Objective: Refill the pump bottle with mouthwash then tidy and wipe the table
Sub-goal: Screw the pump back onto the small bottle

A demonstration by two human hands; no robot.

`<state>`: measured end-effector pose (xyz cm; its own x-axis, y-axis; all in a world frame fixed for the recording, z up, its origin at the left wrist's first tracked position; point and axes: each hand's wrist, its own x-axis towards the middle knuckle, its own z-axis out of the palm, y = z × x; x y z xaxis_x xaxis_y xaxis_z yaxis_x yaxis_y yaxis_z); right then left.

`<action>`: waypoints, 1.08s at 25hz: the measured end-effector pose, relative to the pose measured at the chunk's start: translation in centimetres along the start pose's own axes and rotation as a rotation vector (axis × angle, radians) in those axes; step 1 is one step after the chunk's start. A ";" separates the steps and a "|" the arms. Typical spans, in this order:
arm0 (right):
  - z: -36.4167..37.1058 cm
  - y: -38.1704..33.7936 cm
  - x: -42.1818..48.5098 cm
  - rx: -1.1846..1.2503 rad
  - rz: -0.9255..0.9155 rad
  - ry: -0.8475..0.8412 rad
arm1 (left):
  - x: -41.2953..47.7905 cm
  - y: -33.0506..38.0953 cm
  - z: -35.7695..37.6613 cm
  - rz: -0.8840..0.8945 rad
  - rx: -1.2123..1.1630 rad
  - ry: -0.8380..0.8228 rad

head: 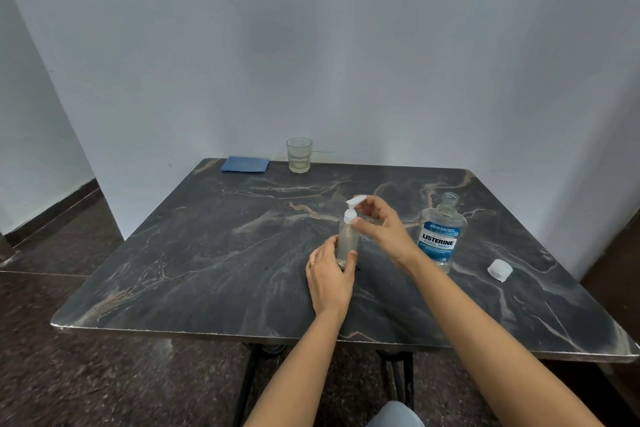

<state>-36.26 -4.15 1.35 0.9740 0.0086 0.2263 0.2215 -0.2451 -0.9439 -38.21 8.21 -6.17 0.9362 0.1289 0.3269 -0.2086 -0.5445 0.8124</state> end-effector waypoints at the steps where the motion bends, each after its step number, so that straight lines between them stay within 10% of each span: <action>1: 0.0 -0.1 0.1 0.012 0.003 -0.014 | 0.0 0.0 0.0 0.000 -0.001 -0.001; 27: -0.9 -0.3 0.8 -0.028 -0.037 -0.188 | 0.0 0.0 -0.1 -0.014 -0.005 -0.032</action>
<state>-35.56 -4.90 2.02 0.9576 0.1981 0.2093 0.2584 -0.2681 -0.9281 -38.22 8.27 -6.13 0.9474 0.1099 0.3005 -0.1972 -0.5390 0.8189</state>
